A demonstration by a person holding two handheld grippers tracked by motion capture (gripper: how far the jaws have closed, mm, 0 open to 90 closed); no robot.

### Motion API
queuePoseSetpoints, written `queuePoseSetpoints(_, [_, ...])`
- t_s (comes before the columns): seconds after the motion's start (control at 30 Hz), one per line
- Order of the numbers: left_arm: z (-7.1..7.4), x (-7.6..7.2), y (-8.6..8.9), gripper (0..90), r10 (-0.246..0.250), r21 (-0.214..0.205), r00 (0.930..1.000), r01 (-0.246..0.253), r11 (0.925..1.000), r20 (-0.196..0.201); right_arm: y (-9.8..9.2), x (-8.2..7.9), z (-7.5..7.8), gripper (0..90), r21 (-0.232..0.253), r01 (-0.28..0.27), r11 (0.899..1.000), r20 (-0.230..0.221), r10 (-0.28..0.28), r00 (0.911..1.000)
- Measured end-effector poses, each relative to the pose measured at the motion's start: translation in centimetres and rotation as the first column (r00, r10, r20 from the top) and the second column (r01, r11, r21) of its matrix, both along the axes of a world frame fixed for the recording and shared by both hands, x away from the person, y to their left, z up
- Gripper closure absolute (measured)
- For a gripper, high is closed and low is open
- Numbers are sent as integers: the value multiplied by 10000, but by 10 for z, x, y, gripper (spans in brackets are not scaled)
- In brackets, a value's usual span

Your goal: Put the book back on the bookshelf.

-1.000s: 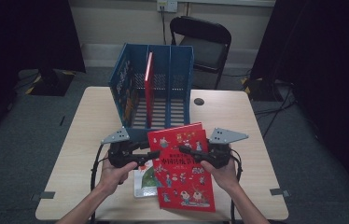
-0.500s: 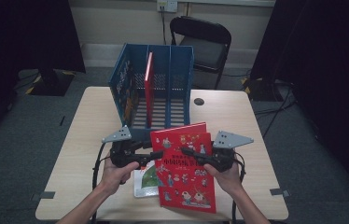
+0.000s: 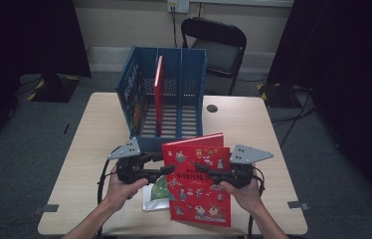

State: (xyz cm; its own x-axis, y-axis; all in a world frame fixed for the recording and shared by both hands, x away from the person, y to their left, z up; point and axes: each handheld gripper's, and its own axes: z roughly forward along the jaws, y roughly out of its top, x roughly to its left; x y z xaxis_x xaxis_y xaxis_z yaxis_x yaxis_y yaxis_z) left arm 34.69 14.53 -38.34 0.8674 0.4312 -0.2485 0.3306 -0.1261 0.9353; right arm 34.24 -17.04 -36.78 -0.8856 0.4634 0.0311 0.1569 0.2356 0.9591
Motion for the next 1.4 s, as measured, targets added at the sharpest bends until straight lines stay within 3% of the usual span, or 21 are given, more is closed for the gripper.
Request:
queuePoseSetpoints(0.1, [3, -5, -1, 452, -139, -83, 9999, 140, 9999, 88, -4, 1, -4, 426, 87, 295, 9995, -410, -292, 9987])
queuePoseSetpoints(0.17, [4, -7, -3, 450, -208, -55, 9997, 209, 9998, 157, -7, 1, -7, 417, 209, 356, 9991, -532, -345, 9980])
queuePoseSetpoints(0.3, [4, -7, -3, 444, -408, -284, 9992, 408, 9988, 6, -8, -4, -6, 375, 60, 525, 9986, -312, -523, 9981])
queuePoseSetpoints(0.67, [4, -3, -6, 433, -600, -469, 9980, 589, 9972, -214, -9, -5, -7, 386, 86, 581, 9983, -203, -579, 9981])
queuePoseSetpoints(0.8, [6, -6, -6, 438, -646, -375, 9979, 642, 9972, -90, -10, -6, -5, 385, 111, 487, 9988, -180, -485, 9987])
queuePoseSetpoints(0.97, [13, -15, -11, 453, -640, -222, 9969, 650, 9976, 449, -13, -10, -3, 367, 305, 505, 9983, -42, -504, 9987])
queuePoseSetpoints(1.1, [13, -14, -13, 457, -624, -204, 9970, 634, 9978, 456, -14, -12, -4, 368, 373, 590, 9976, 39, -592, 9982])
queuePoseSetpoints(1.4, [12, -19, -25, 482, -1088, -27, 9919, 1092, 9940, 663, -18, -24, -5, 379, 165, 448, 9989, 169, -450, 9988])
